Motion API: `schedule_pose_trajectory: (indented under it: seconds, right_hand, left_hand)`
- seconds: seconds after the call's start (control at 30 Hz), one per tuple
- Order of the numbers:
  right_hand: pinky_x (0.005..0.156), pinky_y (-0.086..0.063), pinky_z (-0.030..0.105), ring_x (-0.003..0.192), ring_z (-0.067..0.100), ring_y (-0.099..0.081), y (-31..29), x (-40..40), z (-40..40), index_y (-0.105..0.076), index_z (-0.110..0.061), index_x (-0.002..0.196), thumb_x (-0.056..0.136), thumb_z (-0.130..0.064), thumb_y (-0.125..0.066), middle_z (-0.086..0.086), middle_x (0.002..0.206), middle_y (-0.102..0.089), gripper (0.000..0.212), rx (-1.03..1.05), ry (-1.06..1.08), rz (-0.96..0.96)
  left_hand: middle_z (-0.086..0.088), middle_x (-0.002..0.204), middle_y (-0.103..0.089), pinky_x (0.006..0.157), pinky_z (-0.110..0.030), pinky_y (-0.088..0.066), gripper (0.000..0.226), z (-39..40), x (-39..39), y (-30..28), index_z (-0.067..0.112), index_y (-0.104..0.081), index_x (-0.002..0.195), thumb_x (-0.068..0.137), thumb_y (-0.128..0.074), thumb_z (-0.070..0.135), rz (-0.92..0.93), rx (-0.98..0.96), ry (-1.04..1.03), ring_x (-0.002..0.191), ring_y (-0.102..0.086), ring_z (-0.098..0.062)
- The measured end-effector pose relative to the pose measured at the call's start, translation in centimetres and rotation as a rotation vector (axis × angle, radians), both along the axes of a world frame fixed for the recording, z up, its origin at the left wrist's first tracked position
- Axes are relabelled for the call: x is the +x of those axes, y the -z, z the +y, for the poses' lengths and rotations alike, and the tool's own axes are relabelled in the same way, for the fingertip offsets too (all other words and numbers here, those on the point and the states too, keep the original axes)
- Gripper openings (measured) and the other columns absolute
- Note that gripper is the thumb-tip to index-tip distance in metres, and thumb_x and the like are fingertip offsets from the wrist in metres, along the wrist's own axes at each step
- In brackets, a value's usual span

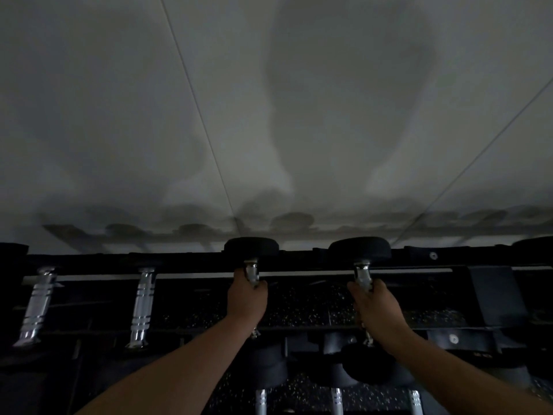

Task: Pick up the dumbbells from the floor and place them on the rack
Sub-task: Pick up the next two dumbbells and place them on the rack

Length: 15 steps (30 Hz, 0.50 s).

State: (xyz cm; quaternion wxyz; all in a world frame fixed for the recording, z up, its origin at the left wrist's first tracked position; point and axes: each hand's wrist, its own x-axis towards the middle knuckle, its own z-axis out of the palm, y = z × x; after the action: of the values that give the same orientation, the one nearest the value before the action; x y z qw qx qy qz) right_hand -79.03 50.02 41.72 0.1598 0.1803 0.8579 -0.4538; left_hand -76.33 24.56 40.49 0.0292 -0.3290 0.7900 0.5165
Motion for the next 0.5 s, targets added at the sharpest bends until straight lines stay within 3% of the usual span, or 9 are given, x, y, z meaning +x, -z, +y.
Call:
schedule_pose_trajectory:
  seconds: [0.1, 0.3, 0.43, 0.5]
  right_hand:
    - [0.054, -0.048, 0.032, 0.062, 0.024, -0.066, 0.6, -0.2, -0.5, -0.054, -0.018, 0.088, 0.085, -0.054, -0.060, 0.005, 0.074, -0.068, 0.036, 0.024, -0.019, 0.008]
    - [0.047, -0.037, 0.026, 0.060, 0.016, -0.062, 1.5, -1.0, -1.4, -0.051, -0.020, 0.084, 0.087, -0.051, -0.060, 0.002, 0.070, -0.066, 0.032, 0.062, -0.046, 0.016]
    - [0.047, -0.043, 0.028, 0.056, 0.019, -0.065, 2.6, -1.0, -1.9, -0.049, -0.022, 0.082, 0.086, -0.053, -0.059, 0.003, 0.070, -0.067, 0.033, 0.043, -0.030, 0.000]
    - [0.053, -0.048, 0.032, 0.059, 0.023, -0.066, 2.9, -1.1, -2.0, -0.049, -0.021, 0.082, 0.086, -0.052, -0.060, 0.005, 0.072, -0.067, 0.033, 0.025, -0.015, -0.005]
  left_hand:
    - [-0.010, 0.082, -0.063, 0.054, -0.037, -0.054, 0.034, 0.0, 0.0, 0.0, 0.023, -0.044, 0.116, 0.088, -0.057, 0.010, 0.005, -0.010, -0.003, 0.065, -0.066, -0.030]
    - [-0.006, 0.077, -0.063, 0.049, -0.030, -0.049, 0.034, -0.2, 0.0, 0.4, 0.019, -0.048, 0.119, 0.087, -0.058, 0.012, 0.014, -0.016, -0.010, 0.058, -0.063, -0.023]
    - [-0.002, 0.076, -0.063, 0.042, -0.019, -0.045, 0.037, -0.2, 0.0, 0.7, 0.019, -0.047, 0.122, 0.088, -0.058, 0.011, 0.026, -0.043, 0.009, 0.058, -0.063, -0.017]
    - [-0.004, 0.078, -0.064, 0.045, -0.020, -0.048, 0.036, -0.3, 0.0, 0.7, 0.019, -0.047, 0.121, 0.087, -0.059, 0.011, 0.025, -0.041, 0.008, 0.061, -0.065, -0.019]
